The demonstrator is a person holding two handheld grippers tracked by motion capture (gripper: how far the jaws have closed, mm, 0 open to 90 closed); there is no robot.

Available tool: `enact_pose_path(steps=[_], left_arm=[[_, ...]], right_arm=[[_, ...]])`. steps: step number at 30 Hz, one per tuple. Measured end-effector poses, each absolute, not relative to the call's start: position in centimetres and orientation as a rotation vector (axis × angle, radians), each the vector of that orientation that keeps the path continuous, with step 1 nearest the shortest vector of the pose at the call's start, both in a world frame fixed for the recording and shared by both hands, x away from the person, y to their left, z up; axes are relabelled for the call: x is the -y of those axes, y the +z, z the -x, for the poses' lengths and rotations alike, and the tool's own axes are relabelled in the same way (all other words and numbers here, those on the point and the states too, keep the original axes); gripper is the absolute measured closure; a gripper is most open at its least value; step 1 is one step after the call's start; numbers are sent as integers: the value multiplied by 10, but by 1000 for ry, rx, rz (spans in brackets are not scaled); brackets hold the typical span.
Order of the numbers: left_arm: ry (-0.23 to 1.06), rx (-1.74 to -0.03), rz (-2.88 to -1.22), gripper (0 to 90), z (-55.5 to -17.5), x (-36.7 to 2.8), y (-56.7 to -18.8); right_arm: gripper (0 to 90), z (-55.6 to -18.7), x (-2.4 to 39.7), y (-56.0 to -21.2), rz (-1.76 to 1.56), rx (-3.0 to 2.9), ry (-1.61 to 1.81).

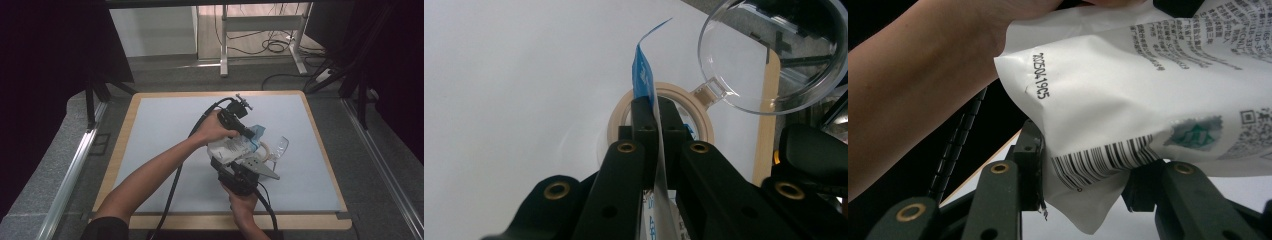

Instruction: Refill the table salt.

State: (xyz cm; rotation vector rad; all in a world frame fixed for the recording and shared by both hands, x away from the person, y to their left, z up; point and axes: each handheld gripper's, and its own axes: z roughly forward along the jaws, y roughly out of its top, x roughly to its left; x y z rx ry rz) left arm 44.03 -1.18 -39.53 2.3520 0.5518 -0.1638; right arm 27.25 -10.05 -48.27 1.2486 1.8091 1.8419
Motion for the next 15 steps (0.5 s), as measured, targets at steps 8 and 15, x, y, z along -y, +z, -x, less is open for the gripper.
enact_pose_path(steps=[8, 15], left_arm=[[-160, -553, -2357, 900, -440, 12, -394], [-160, -552, -2355, 900, -440, 12, -393]], right_arm=[[601, -273, 100, -483, -1247, -1808, 1843], [601, -272, 100, -482, -1248, -1805, 1846]])
